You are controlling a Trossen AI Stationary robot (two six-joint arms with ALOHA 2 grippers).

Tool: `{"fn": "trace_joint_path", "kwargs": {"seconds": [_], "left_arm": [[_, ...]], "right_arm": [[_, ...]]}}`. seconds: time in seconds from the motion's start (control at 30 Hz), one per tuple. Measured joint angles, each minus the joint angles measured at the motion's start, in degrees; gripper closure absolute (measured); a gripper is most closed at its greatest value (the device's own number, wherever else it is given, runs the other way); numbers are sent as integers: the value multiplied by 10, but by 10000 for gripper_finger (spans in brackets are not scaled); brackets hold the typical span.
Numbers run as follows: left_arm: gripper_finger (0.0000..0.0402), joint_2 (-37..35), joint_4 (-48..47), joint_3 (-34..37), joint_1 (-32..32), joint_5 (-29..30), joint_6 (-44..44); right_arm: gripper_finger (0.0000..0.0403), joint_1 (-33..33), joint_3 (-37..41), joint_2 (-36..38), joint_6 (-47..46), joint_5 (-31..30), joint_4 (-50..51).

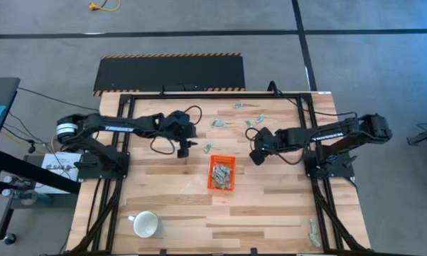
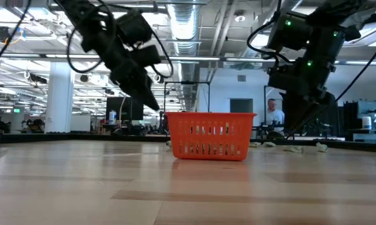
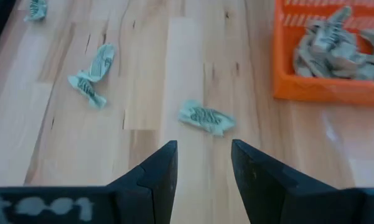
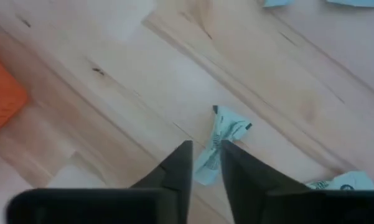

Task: Pick and place Stevia / Truvia into bins
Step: Put the stevia packet into the orange bin

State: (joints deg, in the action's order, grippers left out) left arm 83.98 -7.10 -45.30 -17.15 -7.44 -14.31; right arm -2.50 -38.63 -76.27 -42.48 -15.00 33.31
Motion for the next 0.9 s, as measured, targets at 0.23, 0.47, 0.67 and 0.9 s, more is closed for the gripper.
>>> {"fn": "trace_joint_path", "kwargs": {"seconds": [0.23, 0.47, 0.67, 0.9], "left_arm": [[261, 69, -10, -49, 0, 0, -25], [261, 80, -27, -67, 0, 4, -28], [261, 80, -29, -67, 0, 4, -28], [261, 80, -30, -67, 0, 5, -23]], "right_arm": [[247, -3, -1, -25, -30, -1, 27], [213, -3, -1, -84, -27, -19, 6], [225, -3, -4, -124, -27, -23, -2], [284, -1, -3, -128, -20, -17, -13]]}}
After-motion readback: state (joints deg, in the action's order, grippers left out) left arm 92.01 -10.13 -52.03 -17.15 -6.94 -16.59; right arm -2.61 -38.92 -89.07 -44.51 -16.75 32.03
